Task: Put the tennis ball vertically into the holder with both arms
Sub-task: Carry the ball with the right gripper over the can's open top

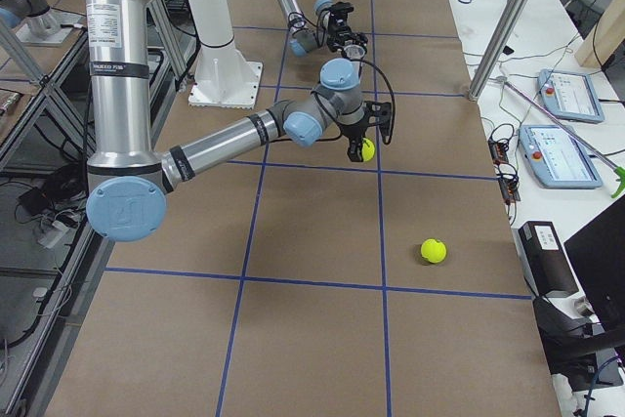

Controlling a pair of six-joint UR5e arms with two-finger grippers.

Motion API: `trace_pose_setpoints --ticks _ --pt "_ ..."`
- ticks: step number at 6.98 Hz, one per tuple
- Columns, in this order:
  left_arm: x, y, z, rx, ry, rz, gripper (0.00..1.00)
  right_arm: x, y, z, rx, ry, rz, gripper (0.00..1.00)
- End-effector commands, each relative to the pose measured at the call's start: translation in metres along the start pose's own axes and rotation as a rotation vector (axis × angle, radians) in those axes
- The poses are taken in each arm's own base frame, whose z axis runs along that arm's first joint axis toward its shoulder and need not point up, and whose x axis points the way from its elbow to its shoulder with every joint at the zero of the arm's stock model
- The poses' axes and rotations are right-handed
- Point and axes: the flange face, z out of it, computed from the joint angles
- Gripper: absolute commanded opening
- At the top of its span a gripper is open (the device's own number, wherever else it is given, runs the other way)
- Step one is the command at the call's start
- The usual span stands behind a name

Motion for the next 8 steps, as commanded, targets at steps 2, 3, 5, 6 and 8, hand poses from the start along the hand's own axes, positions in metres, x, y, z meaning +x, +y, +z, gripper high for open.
trace_pose_setpoints --ticks 2,3,5,6,8 --pt "0.002 0.002 0.0 -0.008 0.0 0.006 0.89 -0.082 -0.02 -0.044 -0.026 0.028 0.031 0.0" --pt "0.002 0.003 0.001 -0.013 0.0 0.008 0.9 -0.106 -0.027 -0.055 -0.03 0.033 0.049 0.0" --pt "-0.001 0.01 -0.001 -0.027 -0.005 0.011 0.92 -0.15 -0.034 -0.074 -0.026 0.017 0.102 0.0" --pt "0.0 0.011 -0.001 -0.032 -0.005 0.012 0.95 -0.167 -0.032 -0.079 -0.027 0.0 0.126 0.0" --pt "0.003 0.014 0.002 -0.049 -0.007 0.01 0.98 -0.202 -0.026 -0.088 -0.035 -0.03 0.161 0.0"
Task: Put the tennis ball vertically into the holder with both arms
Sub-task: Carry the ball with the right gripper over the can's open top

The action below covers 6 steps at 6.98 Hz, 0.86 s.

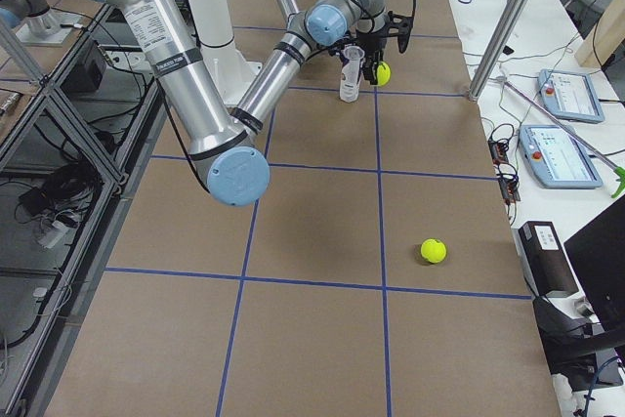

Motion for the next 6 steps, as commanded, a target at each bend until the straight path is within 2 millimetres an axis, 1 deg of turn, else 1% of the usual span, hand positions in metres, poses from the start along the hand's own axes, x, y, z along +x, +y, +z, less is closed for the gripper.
trace_pose_setpoints --ticks 1,2,3,4,5,6 --pt "0.005 0.004 0.001 -0.01 0.004 -0.004 0.98 -0.045 0.016 -0.007 -0.023 -0.028 0.047 0.0" --pt "0.007 0.005 0.001 -0.01 0.005 -0.006 0.98 -0.068 0.027 -0.011 -0.036 -0.041 0.061 0.0" --pt "0.007 0.005 0.001 -0.01 0.005 -0.006 0.98 -0.084 0.037 -0.013 -0.045 -0.051 0.069 0.0" --pt "0.011 0.007 0.002 -0.014 0.008 -0.01 0.98 -0.1 0.043 -0.009 -0.055 -0.054 0.079 0.0" --pt "0.012 0.007 0.002 -0.014 0.01 -0.011 0.99 -0.125 0.05 -0.003 -0.057 -0.057 0.098 0.0" --pt "0.014 0.008 0.002 -0.015 0.012 -0.012 0.99 -0.153 0.062 0.009 -0.047 -0.048 0.115 0.0"
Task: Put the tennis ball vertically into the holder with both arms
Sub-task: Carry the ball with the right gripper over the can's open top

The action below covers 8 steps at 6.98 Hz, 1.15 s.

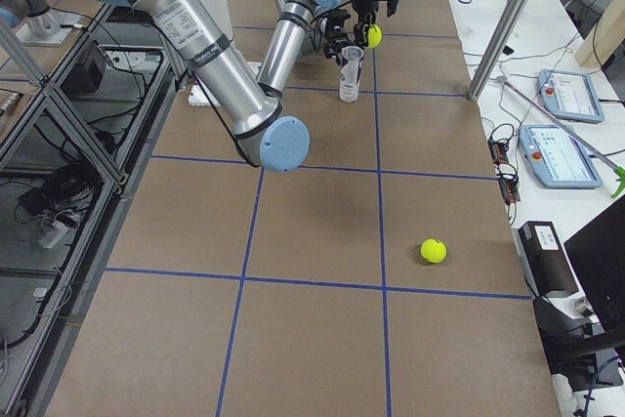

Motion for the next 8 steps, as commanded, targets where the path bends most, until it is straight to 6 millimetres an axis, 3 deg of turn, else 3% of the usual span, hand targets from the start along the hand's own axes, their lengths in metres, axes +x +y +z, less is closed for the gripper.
trace_pose_setpoints --ticks 1,4,6,8 --pt "0.003 0.002 0.0 -0.002 0.004 -0.001 0.99 -0.05 0.03 0.031 0.018 0.019 0.027 0.01" --pt "0.005 0.003 0.001 -0.004 0.005 -0.005 0.99 -0.097 0.057 0.07 0.026 0.06 0.036 0.02" --pt "0.005 0.003 0.001 -0.01 0.003 -0.002 0.99 -0.095 0.078 0.091 0.016 0.094 0.017 0.05" --pt "0.005 0.002 0.002 -0.011 0.003 -0.002 0.99 -0.089 0.086 0.1 0.005 0.146 0.022 0.12"
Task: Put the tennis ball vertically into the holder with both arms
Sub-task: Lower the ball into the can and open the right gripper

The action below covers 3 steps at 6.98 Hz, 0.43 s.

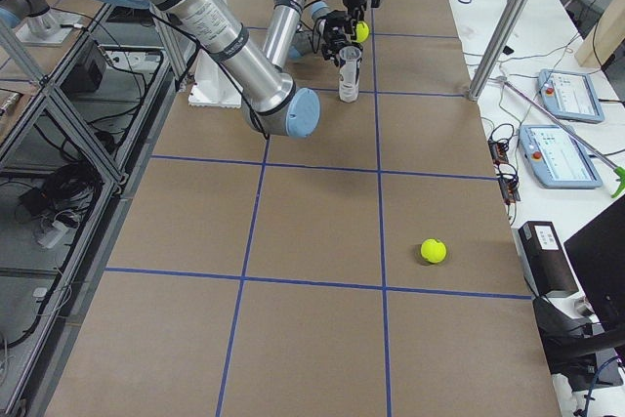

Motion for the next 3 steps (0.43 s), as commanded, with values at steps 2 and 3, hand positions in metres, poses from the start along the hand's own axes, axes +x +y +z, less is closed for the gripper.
trace_pose_setpoints --ticks 2,3 --pt "-0.0041 -0.0012 0.0004 -0.003 -0.006 0.004 0.99 0.0063 0.0095 0.0135 -0.014 0.043 -0.002 0.14" --pt "-0.0059 -0.0029 0.0003 -0.001 -0.008 0.004 0.99 0.0069 0.0091 0.0149 -0.014 0.046 -0.003 0.14"
